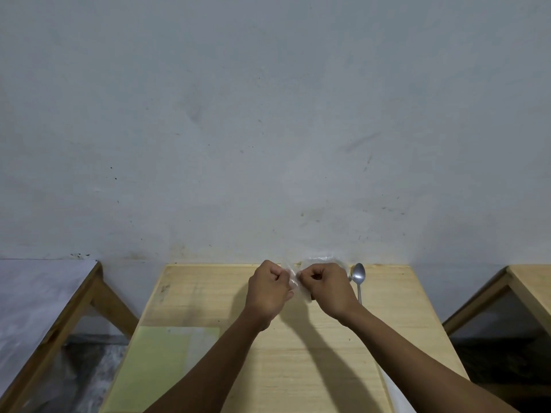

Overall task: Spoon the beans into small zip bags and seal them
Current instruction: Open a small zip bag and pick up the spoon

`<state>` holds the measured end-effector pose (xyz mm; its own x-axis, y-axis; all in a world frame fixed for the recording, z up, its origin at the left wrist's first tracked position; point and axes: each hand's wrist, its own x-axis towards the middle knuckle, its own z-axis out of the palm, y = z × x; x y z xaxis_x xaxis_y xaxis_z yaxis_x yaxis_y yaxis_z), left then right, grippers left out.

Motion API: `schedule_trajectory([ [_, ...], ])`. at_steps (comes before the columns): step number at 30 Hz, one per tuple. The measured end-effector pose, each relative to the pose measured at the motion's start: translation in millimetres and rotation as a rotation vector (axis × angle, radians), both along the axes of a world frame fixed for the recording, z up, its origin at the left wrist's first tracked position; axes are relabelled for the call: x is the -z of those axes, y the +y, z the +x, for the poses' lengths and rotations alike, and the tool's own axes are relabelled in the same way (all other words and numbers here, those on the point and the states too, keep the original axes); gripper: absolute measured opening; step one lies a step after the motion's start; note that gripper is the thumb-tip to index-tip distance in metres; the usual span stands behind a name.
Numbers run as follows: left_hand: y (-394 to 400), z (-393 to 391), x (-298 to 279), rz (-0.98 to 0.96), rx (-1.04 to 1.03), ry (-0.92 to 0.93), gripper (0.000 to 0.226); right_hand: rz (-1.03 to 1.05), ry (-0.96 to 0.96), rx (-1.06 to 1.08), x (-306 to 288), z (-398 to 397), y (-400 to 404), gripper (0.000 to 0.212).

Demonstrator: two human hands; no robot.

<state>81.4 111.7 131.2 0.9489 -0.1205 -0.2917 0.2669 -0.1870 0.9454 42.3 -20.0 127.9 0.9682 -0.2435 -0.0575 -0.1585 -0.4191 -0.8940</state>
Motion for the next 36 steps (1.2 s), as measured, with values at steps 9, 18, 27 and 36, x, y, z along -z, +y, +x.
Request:
schedule_trajectory([
  [9,10.5,-10.8,8.3,0.392,0.223,-0.285,0.021,-0.107,-0.007,-0.017,-1.0,-3.8,-15.7,0.019],
  [18,18.6,-9.4,15.5,0.51,0.437,-0.397,0.055,-0.324,-0.071,0.032,1.8,-6.0,-25.6,0.024],
  [27,21.1,-14.4,27.1,0.448,0.462,-0.567,0.098,-0.207,-0.141,0.15,-27.9,-8.5,-57.1,0.014],
  [36,-15.5,-16.0,20.8,0.432,0.428,-0.59,0.134,-0.284,-0.069,0.071,-16.2,-22.4,-19.7,0.013],
])
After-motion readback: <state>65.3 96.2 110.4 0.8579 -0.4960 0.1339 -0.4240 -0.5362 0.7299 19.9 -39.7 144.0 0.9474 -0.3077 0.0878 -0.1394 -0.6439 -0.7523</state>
